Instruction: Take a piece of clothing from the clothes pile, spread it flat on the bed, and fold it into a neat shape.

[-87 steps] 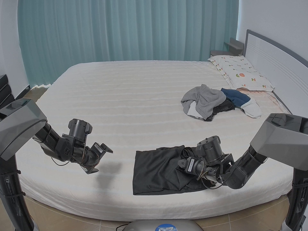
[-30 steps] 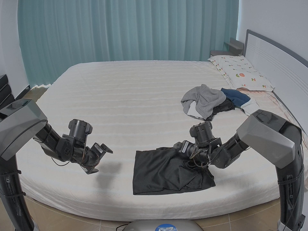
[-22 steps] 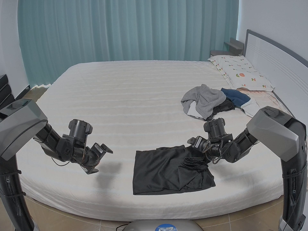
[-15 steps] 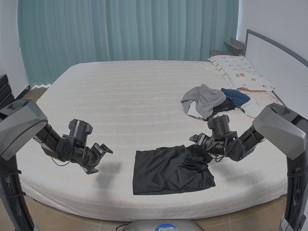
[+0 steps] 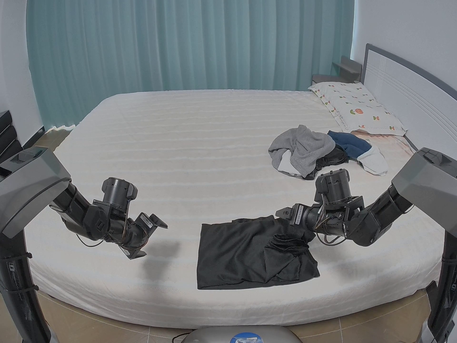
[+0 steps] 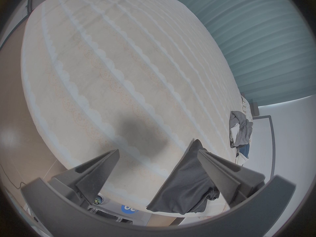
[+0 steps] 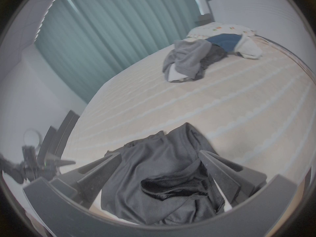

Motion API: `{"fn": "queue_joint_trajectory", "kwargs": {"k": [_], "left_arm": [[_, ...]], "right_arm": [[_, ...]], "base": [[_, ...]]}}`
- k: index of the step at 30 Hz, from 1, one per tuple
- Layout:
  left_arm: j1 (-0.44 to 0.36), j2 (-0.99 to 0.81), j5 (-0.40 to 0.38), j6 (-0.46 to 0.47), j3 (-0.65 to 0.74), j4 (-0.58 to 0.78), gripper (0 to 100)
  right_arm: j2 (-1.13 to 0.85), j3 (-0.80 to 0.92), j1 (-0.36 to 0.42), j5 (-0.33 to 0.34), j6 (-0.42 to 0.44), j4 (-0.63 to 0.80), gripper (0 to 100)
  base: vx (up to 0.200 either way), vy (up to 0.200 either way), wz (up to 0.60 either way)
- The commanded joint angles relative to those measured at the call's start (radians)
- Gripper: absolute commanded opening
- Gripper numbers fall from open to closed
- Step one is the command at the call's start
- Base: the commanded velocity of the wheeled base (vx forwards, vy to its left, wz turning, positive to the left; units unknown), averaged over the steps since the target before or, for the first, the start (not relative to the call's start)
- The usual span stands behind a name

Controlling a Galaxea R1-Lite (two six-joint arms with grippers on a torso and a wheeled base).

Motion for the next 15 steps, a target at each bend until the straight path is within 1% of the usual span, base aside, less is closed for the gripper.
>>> {"fn": "queue_joint_trajectory", "kwargs": {"k": [1,3,4,5,6,8,9,14,15], "left_arm": [[0.0,0.0,-0.001,0.0,0.0,-0.001,100],[0.0,0.0,-0.001,0.0,0.0,-0.001,100],[0.0,0.0,-0.001,0.0,0.0,-0.001,100],[0.0,0.0,-0.001,0.0,0.0,-0.001,100],[-0.002,0.0,-0.001,0.0,0.0,-0.001,100],[-0.002,0.0,-0.001,0.0,0.0,-0.001,100],[0.0,0.0,-0.001,0.001,0.0,-0.001,100],[0.0,0.0,-0.001,0.001,0.0,-0.001,100],[-0.002,0.0,-0.001,0.001,0.0,-0.001,100]], "right_arm": [[0.037,0.028,0.042,0.019,-0.06,-0.032,100],[0.08,0.021,0.047,0.021,-0.155,-0.034,100],[0.094,0.018,0.047,0.021,-0.184,-0.037,100],[0.114,0.014,0.045,0.021,-0.232,-0.044,100],[0.123,0.014,0.044,0.021,-0.256,-0.055,100],[0.129,0.014,0.042,0.022,-0.27,-0.066,100],[0.137,0.021,0.044,0.029,-0.295,-0.095,100],[0.161,0.022,0.042,0.042,-0.33,-0.123,100],[0.166,0.027,0.041,0.042,-0.342,-0.126,0]], "base": [[0.0,0.0,0.0],[0.0,0.0,0.0],[0.0,0.0,0.0],[0.0,0.0,0.0],[0.0,0.0,0.0],[0.0,0.0,0.0],[0.0,0.0,0.0],[0.0,0.0,0.0],[0.0,0.0,0.0]]}}
